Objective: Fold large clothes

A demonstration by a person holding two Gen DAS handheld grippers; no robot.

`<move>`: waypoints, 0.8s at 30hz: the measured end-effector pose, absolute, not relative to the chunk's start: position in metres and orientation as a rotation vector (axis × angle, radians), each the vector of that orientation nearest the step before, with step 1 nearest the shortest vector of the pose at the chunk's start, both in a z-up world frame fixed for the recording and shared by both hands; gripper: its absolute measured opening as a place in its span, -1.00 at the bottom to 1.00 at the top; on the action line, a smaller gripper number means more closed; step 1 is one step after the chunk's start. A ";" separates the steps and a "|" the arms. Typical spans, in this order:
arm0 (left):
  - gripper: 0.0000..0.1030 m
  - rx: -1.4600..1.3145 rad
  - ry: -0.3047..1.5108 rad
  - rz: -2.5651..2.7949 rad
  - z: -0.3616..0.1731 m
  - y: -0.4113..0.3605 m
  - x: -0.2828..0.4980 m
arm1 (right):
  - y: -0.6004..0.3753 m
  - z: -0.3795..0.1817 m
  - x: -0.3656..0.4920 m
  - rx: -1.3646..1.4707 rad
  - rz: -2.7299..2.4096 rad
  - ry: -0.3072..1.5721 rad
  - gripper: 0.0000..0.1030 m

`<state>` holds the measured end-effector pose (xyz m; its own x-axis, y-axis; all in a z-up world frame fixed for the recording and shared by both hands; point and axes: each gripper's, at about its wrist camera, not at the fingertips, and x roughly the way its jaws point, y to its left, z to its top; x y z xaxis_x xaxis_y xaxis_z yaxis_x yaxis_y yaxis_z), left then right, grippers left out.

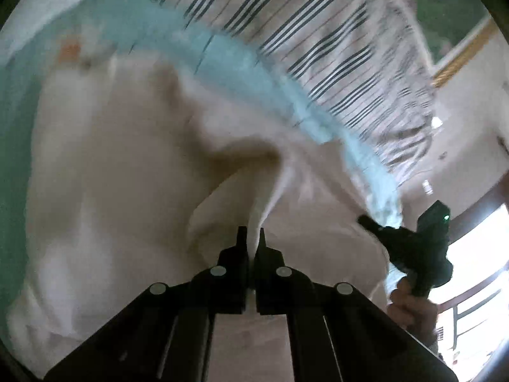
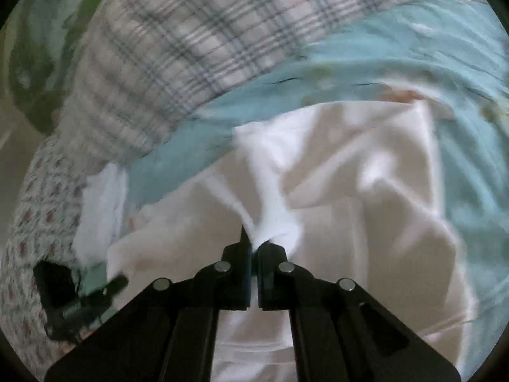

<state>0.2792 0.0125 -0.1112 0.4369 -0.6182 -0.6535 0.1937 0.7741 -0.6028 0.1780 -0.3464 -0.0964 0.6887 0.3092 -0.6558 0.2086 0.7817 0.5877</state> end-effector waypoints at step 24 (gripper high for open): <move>-0.57 -0.417 1.079 -0.558 -0.111 -0.016 0.258 | -0.321 -0.112 0.167 0.575 0.032 1.009 -0.26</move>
<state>0.2576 -0.0162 -0.1106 0.3582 -0.6122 -0.7049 0.2206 0.7891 -0.5732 0.1666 -0.3206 -0.1120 0.5456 0.2840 -0.7885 0.2338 0.8519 0.4686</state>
